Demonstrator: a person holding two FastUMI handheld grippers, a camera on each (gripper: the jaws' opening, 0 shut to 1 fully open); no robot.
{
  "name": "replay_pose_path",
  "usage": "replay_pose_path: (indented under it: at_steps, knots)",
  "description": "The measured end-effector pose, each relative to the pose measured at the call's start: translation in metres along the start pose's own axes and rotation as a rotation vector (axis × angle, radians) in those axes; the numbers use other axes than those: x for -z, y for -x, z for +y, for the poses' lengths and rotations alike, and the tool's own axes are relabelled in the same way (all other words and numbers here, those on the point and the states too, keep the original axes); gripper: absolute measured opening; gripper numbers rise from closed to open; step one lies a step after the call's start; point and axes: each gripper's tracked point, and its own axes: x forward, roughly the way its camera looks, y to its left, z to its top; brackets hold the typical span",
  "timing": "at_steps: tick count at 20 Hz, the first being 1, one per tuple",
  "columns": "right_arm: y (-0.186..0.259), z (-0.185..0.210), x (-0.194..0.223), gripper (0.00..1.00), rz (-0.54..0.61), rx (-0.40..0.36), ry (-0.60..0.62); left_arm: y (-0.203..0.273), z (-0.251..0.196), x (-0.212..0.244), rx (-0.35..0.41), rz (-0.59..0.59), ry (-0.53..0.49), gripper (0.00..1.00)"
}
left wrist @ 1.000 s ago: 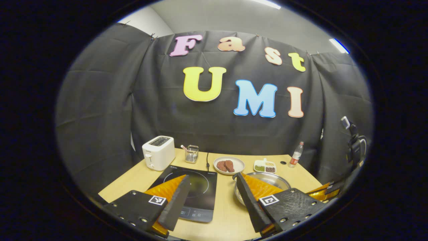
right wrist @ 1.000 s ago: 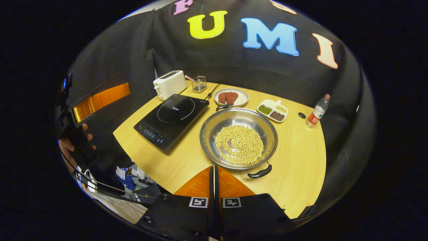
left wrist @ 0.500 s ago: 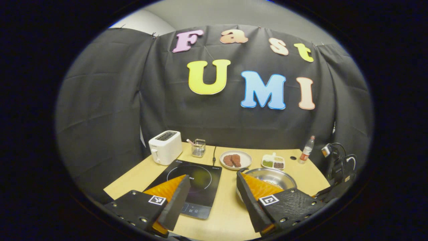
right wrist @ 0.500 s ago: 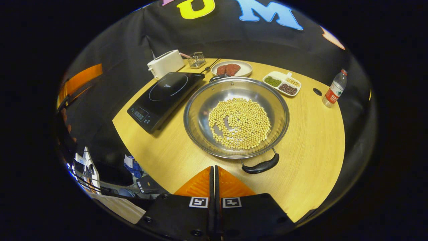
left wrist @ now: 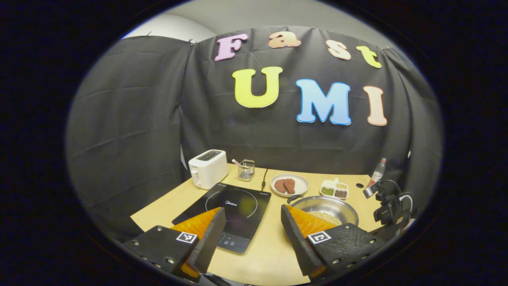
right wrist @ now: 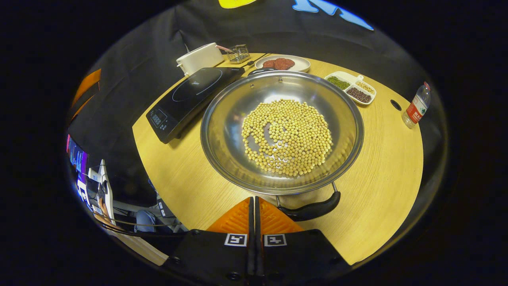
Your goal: First push the handle of the pot to place it horizontally, then grasp the pot with both hands and set it on the induction cooktop.
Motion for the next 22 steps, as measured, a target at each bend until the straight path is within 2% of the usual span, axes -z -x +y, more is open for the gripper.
replay_pose_path:
  at_steps: [4,8,11,14,16,18,22]
  knots:
    - [-0.005,-0.001,0.001,0.02,-0.005,-0.029,-0.007,0.001,-0.013,0.009,-0.015,0.016,-0.008,0.87]
    - [-0.002,-0.021,0.003,0.02,-0.024,0.01,0.023,0.005,-0.023,0.011,-0.021,0.017,-0.026,0.85]
    - [0.0,-0.039,-0.001,0.02,-0.034,0.034,-0.009,0.004,-0.03,0.015,-0.02,0.022,-0.023,0.82]
    - [0.003,-0.054,0.002,0.02,-0.042,0.047,-0.062,0.0,-0.04,0.02,-0.016,0.03,-0.013,0.83]
    - [0.003,-0.065,-0.002,0.02,-0.053,0.067,-0.085,0.0,-0.045,0.021,-0.012,0.034,-0.017,0.87]
    - [0.004,-0.075,-0.005,0.02,-0.059,0.079,-0.108,-0.003,-0.052,0.023,-0.005,0.036,-0.026,0.85]
    - [0.006,-0.097,-0.007,0.02,-0.065,0.103,-0.11,-0.003,-0.058,0.026,0.005,0.045,-0.039,0.85]
